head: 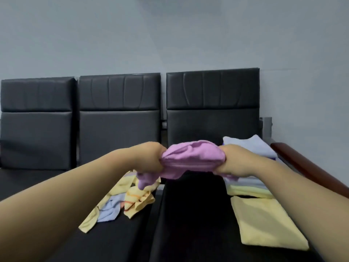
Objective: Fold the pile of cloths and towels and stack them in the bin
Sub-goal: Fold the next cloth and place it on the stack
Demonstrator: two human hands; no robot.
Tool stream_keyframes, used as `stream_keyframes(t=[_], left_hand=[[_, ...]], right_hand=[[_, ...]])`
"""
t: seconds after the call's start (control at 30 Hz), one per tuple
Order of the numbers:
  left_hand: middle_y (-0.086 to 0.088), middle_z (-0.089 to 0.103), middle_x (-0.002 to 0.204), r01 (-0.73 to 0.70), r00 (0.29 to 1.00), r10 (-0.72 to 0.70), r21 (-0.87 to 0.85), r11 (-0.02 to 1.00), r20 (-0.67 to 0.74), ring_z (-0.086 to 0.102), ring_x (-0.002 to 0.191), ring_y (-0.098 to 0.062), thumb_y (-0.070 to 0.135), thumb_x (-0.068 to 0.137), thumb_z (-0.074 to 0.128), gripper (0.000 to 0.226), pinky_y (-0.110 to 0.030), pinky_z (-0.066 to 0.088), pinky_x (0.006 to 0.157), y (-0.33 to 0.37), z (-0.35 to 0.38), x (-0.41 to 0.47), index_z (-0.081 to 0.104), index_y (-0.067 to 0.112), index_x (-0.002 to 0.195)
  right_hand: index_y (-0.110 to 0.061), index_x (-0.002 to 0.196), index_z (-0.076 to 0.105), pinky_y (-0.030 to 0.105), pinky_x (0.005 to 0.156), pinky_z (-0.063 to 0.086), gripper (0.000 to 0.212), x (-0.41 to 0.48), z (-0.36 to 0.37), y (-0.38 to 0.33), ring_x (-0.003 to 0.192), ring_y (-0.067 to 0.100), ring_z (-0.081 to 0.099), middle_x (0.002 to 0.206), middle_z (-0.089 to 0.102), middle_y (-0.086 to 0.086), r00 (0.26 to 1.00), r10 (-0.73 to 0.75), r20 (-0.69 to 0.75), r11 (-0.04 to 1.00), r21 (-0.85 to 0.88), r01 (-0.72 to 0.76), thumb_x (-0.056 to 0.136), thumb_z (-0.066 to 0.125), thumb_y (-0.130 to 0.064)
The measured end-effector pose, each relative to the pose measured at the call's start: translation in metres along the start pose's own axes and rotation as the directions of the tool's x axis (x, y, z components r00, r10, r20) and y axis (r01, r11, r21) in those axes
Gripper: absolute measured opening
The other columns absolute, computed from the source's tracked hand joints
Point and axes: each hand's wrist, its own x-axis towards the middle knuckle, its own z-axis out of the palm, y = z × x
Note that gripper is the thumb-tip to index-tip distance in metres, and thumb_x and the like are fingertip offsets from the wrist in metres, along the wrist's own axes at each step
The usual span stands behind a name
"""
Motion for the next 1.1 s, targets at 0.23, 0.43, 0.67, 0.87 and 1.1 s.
stream_keyframes(t=[0.23, 0.43, 0.67, 0.87, 1.1], left_hand=[[0.002, 0.077, 0.092, 0.016, 0.834, 0.051, -0.117, 0.993, 0.550, 0.069, 0.082, -0.017, 0.049, 0.070, 0.086, 0.042, -0.033, 0.059, 0.086, -0.004, 0.129, 0.002, 0.076, 0.019, 0.097], [0.011, 0.065, 0.097, 0.108, 0.872, 0.039, -0.269, 0.957, 0.488, 0.062, 0.088, -0.011, 0.061, 0.072, 0.079, 0.048, -0.029, 0.053, 0.076, -0.011, 0.200, 0.018, 0.064, 0.024, 0.097], [0.009, 0.064, 0.084, 0.087, 0.964, 0.035, -0.435, 0.896, 0.264, 0.058, 0.085, -0.015, 0.055, 0.096, 0.059, 0.034, -0.029, 0.046, 0.074, 0.004, 0.215, 0.025, 0.063, 0.025, 0.081], [-0.013, 0.075, 0.113, 0.448, 0.682, 0.182, -0.602, 0.662, 0.708, 0.069, 0.108, -0.026, 0.023, 0.102, 0.054, 0.027, -0.042, 0.053, 0.103, -0.002, 0.215, 0.004, 0.073, 0.006, 0.109], [-0.007, 0.070, 0.088, 0.496, 0.742, 0.171, -0.702, 0.511, 0.648, 0.069, 0.078, -0.018, 0.026, 0.101, 0.063, 0.024, -0.034, 0.057, 0.080, -0.012, 0.211, -0.011, 0.070, 0.014, 0.081]], right_hand=[[-0.005, 0.087, 0.068, 0.030, 0.056, 0.051, 0.030, -0.048, 0.112, 0.050, 0.061, 0.025, 0.063, 0.069, 0.069, 0.016, 0.798, 0.235, 0.555, 0.942, 0.071, -0.327, 0.079, 0.082, -0.029], [-0.031, 0.093, 0.057, 0.018, 0.061, 0.041, 0.039, -0.043, 0.153, 0.071, 0.080, 0.004, 0.051, 0.096, 0.051, -0.014, 0.889, 0.239, 0.390, 0.947, 0.111, -0.303, 0.073, 0.089, -0.041], [-0.022, 0.076, 0.044, 0.032, 0.061, 0.037, 0.039, -0.016, 0.177, 0.075, 0.069, 0.014, 0.045, 0.079, 0.049, -0.004, 0.931, 0.190, 0.310, 0.970, 0.090, -0.228, 0.080, 0.078, -0.039], [-0.021, 0.075, 0.046, 0.030, 0.058, 0.038, 0.034, -0.024, 0.173, 0.062, 0.070, 0.016, 0.049, 0.078, 0.050, -0.003, 0.794, 0.246, 0.556, 0.955, -0.001, -0.296, 0.079, 0.078, -0.033], [-0.013, 0.102, 0.071, 0.041, 0.091, 0.062, 0.063, -0.044, 0.169, 0.064, 0.100, 0.019, 0.075, 0.104, 0.077, -0.002, 0.708, 0.155, 0.689, 0.936, 0.127, -0.329, 0.061, 0.092, -0.056]])
